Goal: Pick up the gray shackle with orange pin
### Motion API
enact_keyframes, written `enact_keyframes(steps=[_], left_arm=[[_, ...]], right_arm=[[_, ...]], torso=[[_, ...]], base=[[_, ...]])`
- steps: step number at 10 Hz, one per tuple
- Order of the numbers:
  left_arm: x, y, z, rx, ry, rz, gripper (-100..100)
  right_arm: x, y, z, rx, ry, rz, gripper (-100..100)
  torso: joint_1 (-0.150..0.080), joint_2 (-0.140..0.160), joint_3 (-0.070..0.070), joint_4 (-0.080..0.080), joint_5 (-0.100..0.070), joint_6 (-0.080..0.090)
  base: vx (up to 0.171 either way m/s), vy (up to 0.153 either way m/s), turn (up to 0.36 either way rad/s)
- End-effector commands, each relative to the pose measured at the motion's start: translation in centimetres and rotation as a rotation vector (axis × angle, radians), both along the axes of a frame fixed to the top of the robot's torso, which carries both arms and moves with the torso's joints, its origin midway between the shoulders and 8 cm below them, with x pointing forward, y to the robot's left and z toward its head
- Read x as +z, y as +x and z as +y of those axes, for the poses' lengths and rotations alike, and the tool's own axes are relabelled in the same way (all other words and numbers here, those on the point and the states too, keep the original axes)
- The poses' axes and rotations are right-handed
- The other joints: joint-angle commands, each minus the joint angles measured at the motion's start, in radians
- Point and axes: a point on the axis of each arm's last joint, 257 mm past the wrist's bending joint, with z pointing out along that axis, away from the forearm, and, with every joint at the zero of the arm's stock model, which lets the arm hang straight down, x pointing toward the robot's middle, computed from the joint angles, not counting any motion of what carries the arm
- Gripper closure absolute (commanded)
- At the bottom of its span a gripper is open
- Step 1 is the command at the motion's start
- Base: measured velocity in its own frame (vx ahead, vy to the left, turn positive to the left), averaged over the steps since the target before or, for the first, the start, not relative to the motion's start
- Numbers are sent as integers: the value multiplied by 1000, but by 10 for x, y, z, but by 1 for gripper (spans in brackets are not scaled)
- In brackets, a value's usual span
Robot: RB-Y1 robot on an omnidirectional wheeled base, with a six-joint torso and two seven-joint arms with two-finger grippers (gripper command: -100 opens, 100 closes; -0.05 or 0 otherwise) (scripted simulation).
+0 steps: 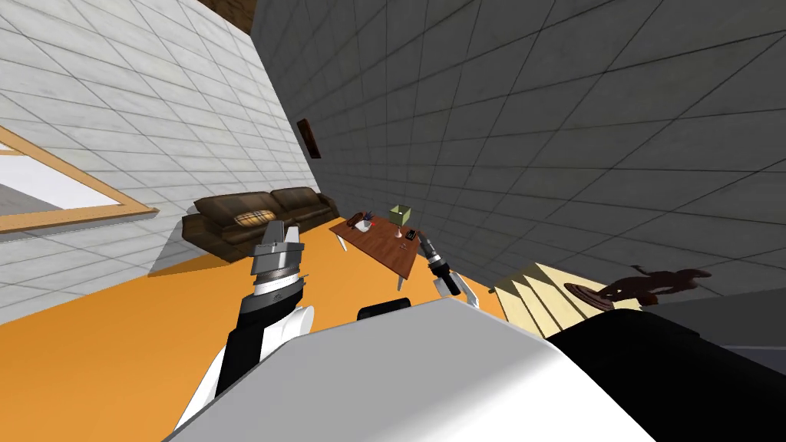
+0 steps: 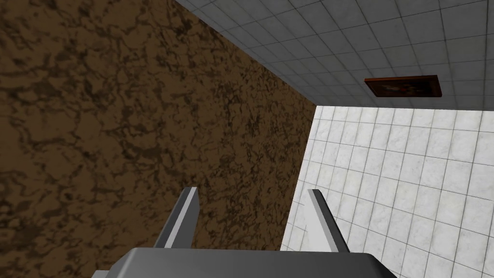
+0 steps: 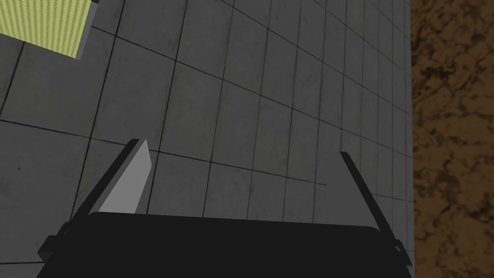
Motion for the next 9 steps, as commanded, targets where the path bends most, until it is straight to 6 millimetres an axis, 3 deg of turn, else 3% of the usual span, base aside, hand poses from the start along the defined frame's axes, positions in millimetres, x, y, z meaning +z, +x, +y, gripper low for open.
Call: enact_keyframes(steps=[1, 9], left_arm=[[0, 0, 0, 0, 0, 0, 0], [0, 0, 0, 0, 0, 0, 0]], right_arm=[[-21, 7, -1, 0, -72, 41, -100], [-108, 17, -11, -1, -285, 204, -100]], torso=[[0, 0, 0, 0, 0, 0], [0, -2, -1, 0, 0, -1]], base=[[-26, 40, 213], [-7, 32, 164]])
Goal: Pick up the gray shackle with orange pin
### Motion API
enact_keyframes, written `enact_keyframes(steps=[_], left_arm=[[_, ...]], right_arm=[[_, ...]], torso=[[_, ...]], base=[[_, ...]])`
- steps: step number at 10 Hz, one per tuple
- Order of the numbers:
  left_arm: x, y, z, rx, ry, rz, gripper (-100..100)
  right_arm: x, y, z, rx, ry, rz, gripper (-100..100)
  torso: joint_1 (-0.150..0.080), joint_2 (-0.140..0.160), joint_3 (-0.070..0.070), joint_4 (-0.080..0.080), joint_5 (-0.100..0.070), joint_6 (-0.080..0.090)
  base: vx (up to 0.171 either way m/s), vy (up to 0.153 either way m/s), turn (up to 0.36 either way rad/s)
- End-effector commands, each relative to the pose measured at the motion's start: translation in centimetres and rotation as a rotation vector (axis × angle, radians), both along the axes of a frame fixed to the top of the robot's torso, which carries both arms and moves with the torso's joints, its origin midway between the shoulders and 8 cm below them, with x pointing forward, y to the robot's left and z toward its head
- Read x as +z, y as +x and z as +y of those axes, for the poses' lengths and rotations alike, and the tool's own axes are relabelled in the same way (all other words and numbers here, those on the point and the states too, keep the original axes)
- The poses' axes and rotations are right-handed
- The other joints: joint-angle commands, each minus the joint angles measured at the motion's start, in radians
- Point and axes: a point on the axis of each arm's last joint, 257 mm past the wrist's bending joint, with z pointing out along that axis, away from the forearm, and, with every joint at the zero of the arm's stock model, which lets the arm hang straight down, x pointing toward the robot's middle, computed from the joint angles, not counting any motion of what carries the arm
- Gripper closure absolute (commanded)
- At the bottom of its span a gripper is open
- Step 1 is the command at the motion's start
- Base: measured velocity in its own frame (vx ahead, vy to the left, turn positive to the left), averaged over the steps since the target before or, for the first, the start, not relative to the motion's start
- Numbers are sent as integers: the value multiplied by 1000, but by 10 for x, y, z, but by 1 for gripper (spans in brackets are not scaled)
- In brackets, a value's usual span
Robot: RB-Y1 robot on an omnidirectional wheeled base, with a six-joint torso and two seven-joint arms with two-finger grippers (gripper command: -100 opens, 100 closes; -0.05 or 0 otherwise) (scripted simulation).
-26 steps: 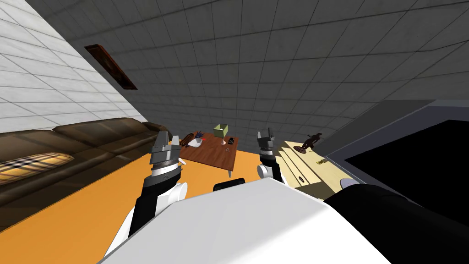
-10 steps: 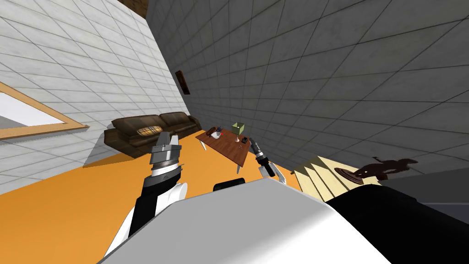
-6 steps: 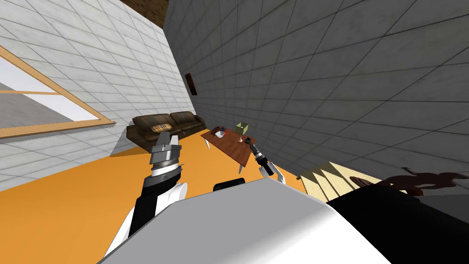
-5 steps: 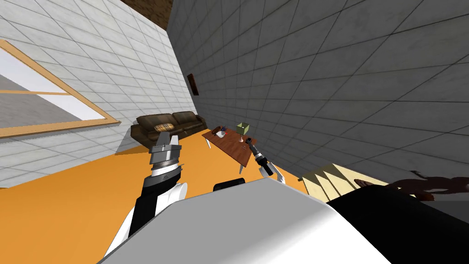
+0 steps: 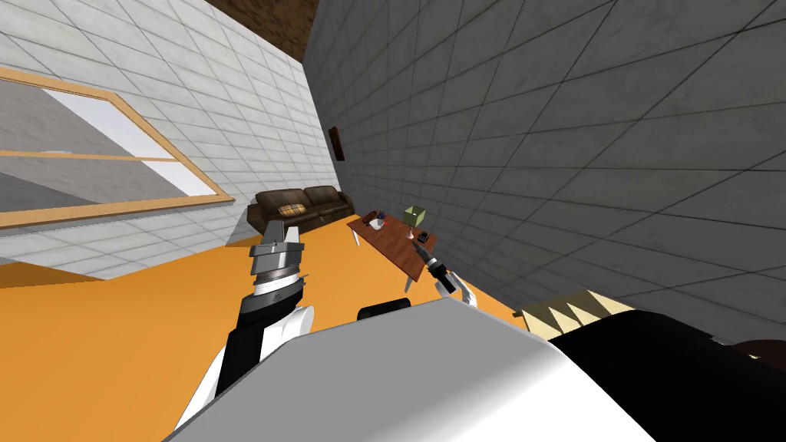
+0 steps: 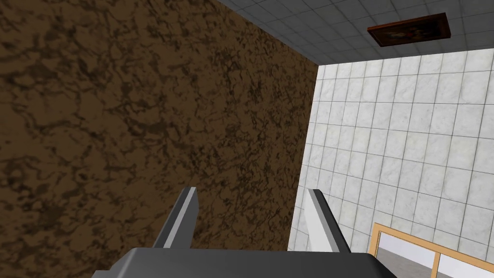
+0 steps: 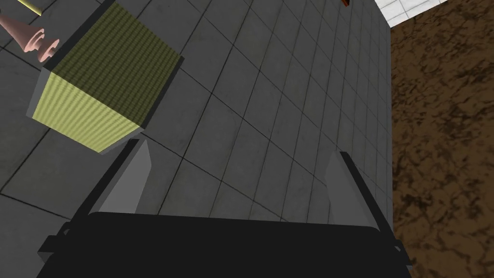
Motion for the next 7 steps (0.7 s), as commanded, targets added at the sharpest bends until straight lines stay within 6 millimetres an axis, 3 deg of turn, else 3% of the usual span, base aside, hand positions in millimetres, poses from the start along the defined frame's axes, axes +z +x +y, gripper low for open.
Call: enact_keyframes(steps=[1, 5, 7], left_arm=[[0, 0, 0, 0, 0, 0, 0], [0, 0, 0, 0, 0, 0, 0], [0, 0, 0, 0, 0, 0, 0]], right_arm=[[-22, 2, -3, 8, -77, 40, -100], [-63, -2, -14, 7, -159, 120, -100], [-99, -3, -25, 23, -287, 189, -100]], torso=[[0, 0, 0, 0, 0, 0], [0, 0, 0, 0, 0, 0], [0, -1, 0, 0, 0, -1]], base=[[1, 44, 257], [9, 31, 110], [25, 41, 284]])
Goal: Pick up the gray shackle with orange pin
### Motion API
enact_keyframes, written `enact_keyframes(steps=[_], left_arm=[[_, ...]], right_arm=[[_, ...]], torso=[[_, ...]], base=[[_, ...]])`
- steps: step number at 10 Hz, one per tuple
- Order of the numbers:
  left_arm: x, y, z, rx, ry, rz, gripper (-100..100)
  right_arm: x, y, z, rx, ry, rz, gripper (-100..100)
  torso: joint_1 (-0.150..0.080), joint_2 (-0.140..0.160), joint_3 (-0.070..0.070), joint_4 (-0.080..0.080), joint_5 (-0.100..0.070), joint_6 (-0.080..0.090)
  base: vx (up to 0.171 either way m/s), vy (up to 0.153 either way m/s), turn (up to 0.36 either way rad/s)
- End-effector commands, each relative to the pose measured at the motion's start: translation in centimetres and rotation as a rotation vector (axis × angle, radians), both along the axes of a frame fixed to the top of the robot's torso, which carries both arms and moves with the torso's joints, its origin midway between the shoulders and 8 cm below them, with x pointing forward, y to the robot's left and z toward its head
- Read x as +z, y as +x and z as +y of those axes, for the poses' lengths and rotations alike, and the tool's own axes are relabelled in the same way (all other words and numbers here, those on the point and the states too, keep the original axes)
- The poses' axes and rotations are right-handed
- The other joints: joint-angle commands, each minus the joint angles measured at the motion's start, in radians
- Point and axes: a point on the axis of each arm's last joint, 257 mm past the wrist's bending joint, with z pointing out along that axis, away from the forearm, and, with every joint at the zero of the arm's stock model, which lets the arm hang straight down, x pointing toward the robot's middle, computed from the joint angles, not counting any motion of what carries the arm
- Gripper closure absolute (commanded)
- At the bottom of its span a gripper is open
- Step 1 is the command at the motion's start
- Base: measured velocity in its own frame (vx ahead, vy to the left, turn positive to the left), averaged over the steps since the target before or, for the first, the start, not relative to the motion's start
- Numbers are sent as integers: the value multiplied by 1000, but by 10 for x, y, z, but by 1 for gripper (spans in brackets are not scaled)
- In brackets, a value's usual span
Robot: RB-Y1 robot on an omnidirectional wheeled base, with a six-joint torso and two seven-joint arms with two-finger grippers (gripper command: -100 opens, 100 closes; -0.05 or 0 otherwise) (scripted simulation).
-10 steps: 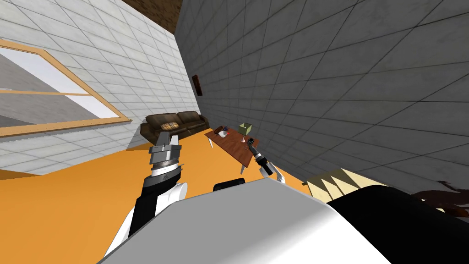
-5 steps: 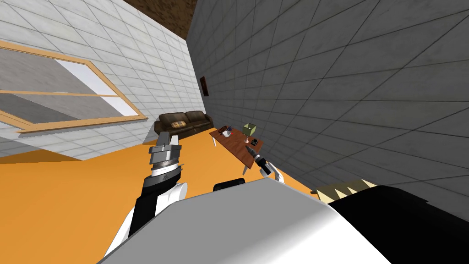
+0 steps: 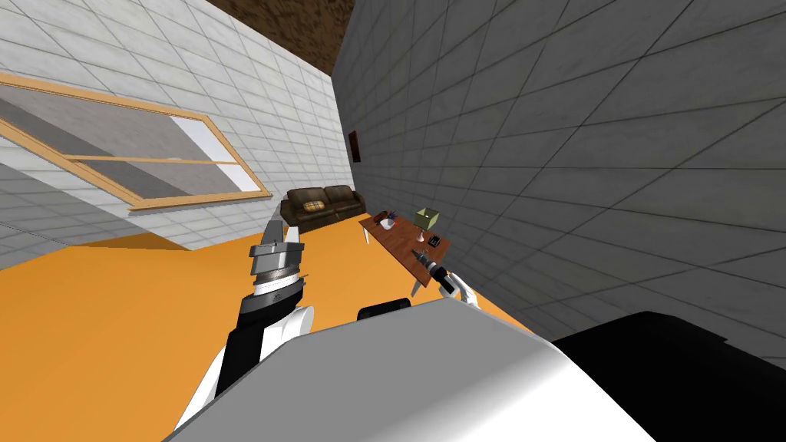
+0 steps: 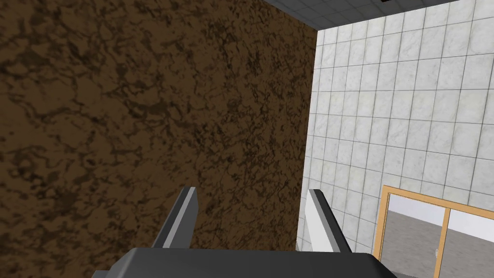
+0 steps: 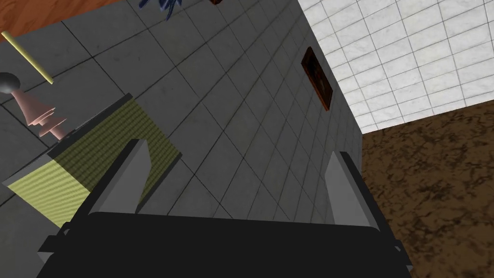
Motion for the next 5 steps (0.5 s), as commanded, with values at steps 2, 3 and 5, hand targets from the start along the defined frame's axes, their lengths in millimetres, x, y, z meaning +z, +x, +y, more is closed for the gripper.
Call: enact_keyframes(steps=[2, 3, 5], left_arm=[[0, 0, 0, 0, 0, 0, 0], [0, 0, 0, 0, 0, 0, 0], [0, 0, 0, 0, 0, 0, 0]], right_arm=[[-29, -6, -9, -2, -63, 62, -100], [-39, -5, -12, 19, -137, 80, -100], [-56, -12, -19, 7, -141, 117, -100]], torso=[[0, 0, 0, 0, 0, 1], [-1, 1, 0, 0, 0, 1], [-1, 1, 0, 0, 0, 1]], base=[[29, 29, 42], [23, 30, 193], [21, 15, 58]])
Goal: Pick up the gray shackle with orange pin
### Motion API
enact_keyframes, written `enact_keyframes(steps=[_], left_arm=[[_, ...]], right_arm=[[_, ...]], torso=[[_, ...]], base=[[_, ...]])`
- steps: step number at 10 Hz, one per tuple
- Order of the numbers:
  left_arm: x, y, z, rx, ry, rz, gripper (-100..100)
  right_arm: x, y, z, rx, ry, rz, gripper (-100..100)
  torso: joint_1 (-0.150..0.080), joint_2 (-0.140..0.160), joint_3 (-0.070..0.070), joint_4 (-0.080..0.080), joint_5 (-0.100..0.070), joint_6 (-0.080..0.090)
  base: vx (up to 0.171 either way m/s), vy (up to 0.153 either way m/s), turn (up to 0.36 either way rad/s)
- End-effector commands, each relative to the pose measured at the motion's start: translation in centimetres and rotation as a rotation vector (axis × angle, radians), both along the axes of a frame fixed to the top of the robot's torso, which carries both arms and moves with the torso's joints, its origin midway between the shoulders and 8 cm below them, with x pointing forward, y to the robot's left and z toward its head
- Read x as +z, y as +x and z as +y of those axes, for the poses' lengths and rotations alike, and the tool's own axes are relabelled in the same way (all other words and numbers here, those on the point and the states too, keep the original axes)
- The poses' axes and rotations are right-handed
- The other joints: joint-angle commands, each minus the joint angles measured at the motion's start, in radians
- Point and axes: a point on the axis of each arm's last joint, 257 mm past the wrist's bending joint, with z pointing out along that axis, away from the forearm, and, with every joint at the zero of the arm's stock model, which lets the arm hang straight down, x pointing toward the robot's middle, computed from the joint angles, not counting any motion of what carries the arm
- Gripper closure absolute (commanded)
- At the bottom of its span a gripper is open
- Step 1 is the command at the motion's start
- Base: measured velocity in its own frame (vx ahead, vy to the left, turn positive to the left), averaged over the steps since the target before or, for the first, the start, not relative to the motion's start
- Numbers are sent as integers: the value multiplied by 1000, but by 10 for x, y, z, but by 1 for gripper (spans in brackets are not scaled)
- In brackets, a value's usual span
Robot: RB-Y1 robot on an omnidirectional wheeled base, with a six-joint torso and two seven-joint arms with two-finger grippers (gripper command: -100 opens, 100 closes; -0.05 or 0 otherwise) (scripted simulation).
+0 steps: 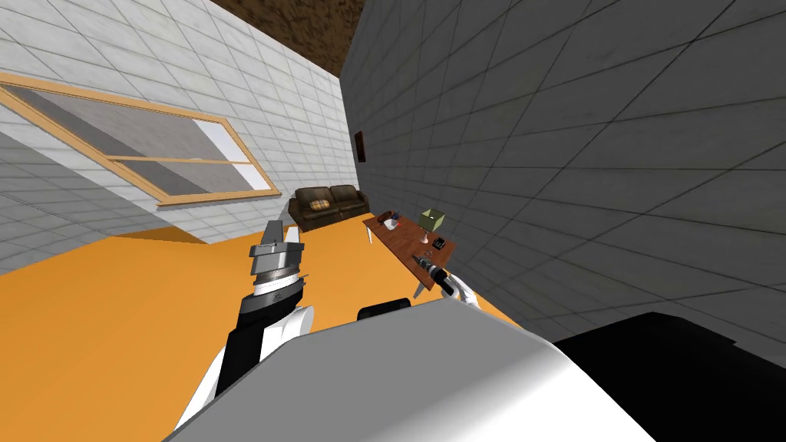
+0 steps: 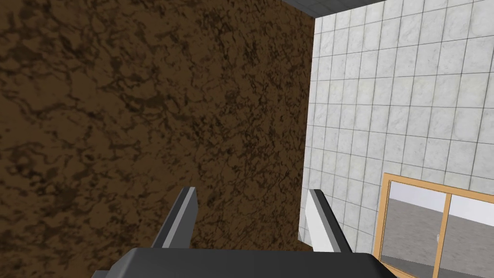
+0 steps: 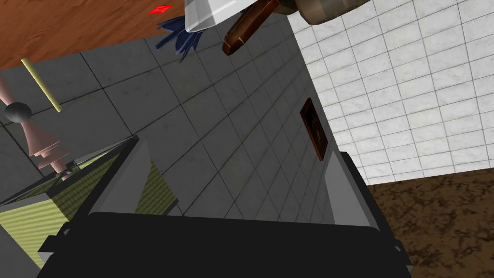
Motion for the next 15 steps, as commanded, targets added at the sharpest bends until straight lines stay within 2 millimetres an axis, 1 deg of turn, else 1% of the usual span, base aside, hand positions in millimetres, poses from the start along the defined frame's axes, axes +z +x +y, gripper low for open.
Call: enact_keyframes(steps=[1, 2, 3, 4, 5, 6, 7, 9, 10, 11, 12, 13, 14, 15], left_arm=[[0, 0, 0, 0, 0, 0, 0], [0, 0, 0, 0, 0, 0, 0], [0, 0, 0, 0, 0, 0, 0], [0, 0, 0, 0, 0, 0, 0], [0, 0, 0, 0, 0, 0, 0], [0, 0, 0, 0, 0, 0, 0], [0, 0, 0, 0, 0, 0, 0], [0, 0, 0, 0, 0, 0, 0], [0, 0, 0, 0, 0, 0, 0], [0, 0, 0, 0, 0, 0, 0], [0, 0, 0, 0, 0, 0, 0], [0, 0, 0, 0, 0, 0, 0], [0, 0, 0, 0, 0, 0, 0], [0, 0, 0, 0, 0, 0, 0]], right_arm=[[-18, -3, -11, 20, -81, 39, -100], [-29, -9, -16, 11, -83, 64, -100], [-42, -11, -25, 30, -156, 92, -100], [-49, -15, -28, 27, -162, 109, -100], [-61, -19, -39, 45, -235, 138, -100], [-72, -26, -44, 39, -242, 165, -100], [-84, -31, -57, 58, -317, 197, -100], [-96, -41, -64, 50, -323, 230, -100], [-110, -49, -80, 69, -402, 269, -100], [-126, -63, -102, 72, -467, 326, -100], [-130, -67, -104, 80, -482, 337, -100], [-143, -81, -126, 91, -555, 388, -100], [-144, -81, -126, 96, -561, 389, -100], [-151, -91, -145, 116, -636, 425, -100]], torso=[[0, 0, 0, 0, 0, 0], [1, -1, 0, 0, 0, -1], [1, -1, -1, 0, 0, 0], [1, -2, -1, 0, 0, -1], [0, -2, -1, 0, 0, 0], [1, -3, -2, 0, 0, -1], [0, -3, -2, -1, 0, 0], [0, -2, -1, 0, 0, 0], [0, -1, 0, 0, 0, 0], [0, -2, -1, 0, 0, -1], [1, -5, -3, -1, 0, -1], [1, -5, -3, -1, 0, 0], [0, -5, -3, -1, 0, 0], [-1, -3, -2, -1, 0, 0]], base=[[32, 31, 185], [39, 28, 115], [54, 32, 185], [51, 13, 79], [64, 22, 158], [58, 14, 81], [59, 8, 135], [37, 6, 28], [50, 16, 113], [117, 32, 198], [101, 17, 86], [89, -1, 89], [64, -5, 50], [72, -2, 90]])
